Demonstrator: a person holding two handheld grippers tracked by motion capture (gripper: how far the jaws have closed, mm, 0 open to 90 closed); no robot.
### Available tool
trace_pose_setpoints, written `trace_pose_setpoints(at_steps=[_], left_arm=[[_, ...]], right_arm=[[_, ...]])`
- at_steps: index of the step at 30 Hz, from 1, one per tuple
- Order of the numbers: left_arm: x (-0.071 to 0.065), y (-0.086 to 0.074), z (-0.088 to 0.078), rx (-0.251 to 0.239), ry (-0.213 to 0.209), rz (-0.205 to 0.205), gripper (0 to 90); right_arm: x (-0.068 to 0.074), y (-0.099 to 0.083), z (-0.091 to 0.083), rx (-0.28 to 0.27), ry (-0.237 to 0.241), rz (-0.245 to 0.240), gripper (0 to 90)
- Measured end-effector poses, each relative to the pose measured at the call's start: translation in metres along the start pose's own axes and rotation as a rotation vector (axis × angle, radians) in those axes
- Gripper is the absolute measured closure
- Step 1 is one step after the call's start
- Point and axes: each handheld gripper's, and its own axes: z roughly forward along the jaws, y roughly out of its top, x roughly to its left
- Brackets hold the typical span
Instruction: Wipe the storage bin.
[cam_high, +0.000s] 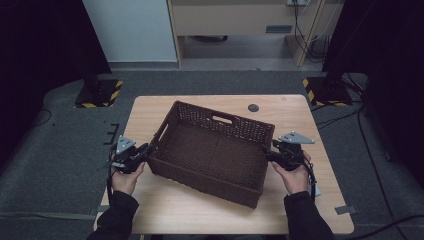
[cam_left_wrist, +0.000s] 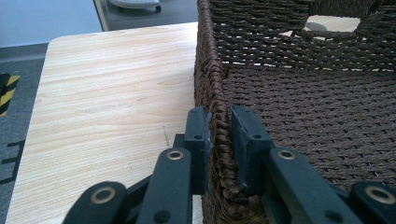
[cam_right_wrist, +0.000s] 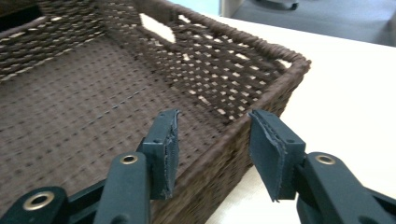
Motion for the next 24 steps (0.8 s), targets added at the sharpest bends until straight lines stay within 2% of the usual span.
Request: trace_pose_setpoints(at_steps=[4, 5, 8, 12, 20, 24], left_arm=[[0.001, 0.001, -0.003, 0.001, 0.004, 0.003, 72.4], [0.001, 0.001, -0.005, -0.002, 0.005, 0.004, 68.5], [0.001, 0.000, -0.010, -0.012, -0.011, 0.008, 65.3], [-0.001, 0.000, -0.018, -0.027, -0.003, 0.015, 61.3], [0.001, -0.001, -0.023, -0.042, -0.005, -0.022, 62.2], [0.002, 0.001, -0.017, -0.029, -0.005, -0.032, 69.0]], right_arm=[[-0.001, -0.002, 0.006, 0.015, -0.010, -0.006, 53.4], [-0.001, -0.003, 0.006, 0.013, -0.012, -0.006, 54.3], [0.000, -0.004, 0.004, 0.021, -0.009, 0.003, 54.4], [0.002, -0.006, -0.001, 0.031, -0.007, 0.006, 53.6], [0.007, -0.012, -0.016, 0.042, 0.009, 0.019, 51.3], [0.006, -0.009, -0.017, 0.039, 0.011, 0.001, 51.1]])
